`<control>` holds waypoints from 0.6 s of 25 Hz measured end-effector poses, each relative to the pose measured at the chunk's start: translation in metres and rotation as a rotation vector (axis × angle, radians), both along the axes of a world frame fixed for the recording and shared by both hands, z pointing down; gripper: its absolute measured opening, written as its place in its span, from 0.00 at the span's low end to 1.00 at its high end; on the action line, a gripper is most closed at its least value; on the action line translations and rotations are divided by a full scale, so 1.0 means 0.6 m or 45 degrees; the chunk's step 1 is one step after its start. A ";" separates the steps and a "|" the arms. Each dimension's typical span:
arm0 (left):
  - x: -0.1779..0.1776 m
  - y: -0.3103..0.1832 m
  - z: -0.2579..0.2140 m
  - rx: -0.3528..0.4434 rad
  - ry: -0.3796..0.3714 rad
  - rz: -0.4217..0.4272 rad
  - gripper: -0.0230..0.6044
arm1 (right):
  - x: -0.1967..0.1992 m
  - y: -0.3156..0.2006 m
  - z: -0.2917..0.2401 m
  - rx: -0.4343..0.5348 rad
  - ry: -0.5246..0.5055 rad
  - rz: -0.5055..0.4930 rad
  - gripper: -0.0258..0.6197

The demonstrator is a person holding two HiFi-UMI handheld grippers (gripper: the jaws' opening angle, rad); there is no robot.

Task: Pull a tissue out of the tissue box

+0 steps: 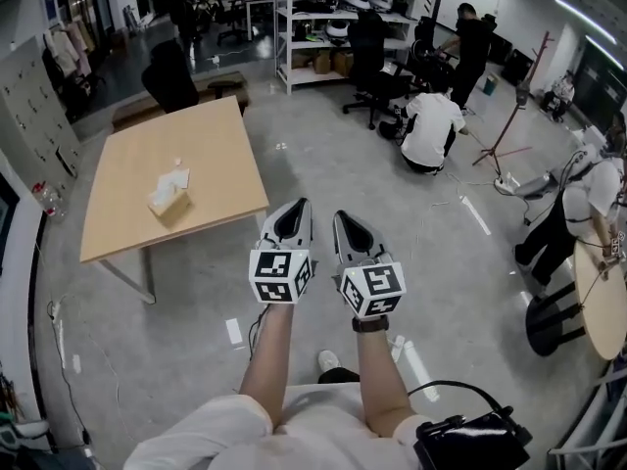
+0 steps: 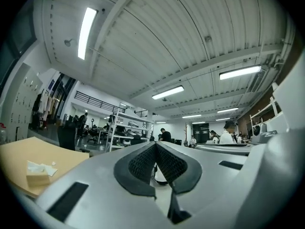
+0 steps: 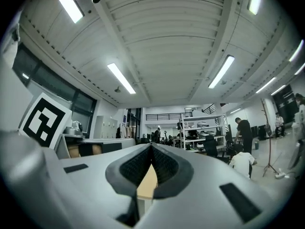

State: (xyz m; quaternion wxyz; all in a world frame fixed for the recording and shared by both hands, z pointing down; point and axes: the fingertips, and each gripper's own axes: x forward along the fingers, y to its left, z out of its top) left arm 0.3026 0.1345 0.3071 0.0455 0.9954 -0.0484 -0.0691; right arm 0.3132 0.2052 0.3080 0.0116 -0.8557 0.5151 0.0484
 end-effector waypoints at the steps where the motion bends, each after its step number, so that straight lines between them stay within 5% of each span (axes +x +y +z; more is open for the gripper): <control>1: 0.022 -0.004 -0.009 -0.005 0.021 -0.012 0.04 | 0.029 -0.003 -0.011 0.015 0.012 -0.006 0.04; 7: 0.123 -0.049 0.008 0.031 0.003 -0.167 0.04 | 0.188 -0.038 -0.006 0.033 -0.039 -0.144 0.04; 15: 0.057 -0.225 0.062 -0.026 -0.083 -0.550 0.04 | 0.142 -0.237 0.066 -0.059 -0.100 -0.573 0.04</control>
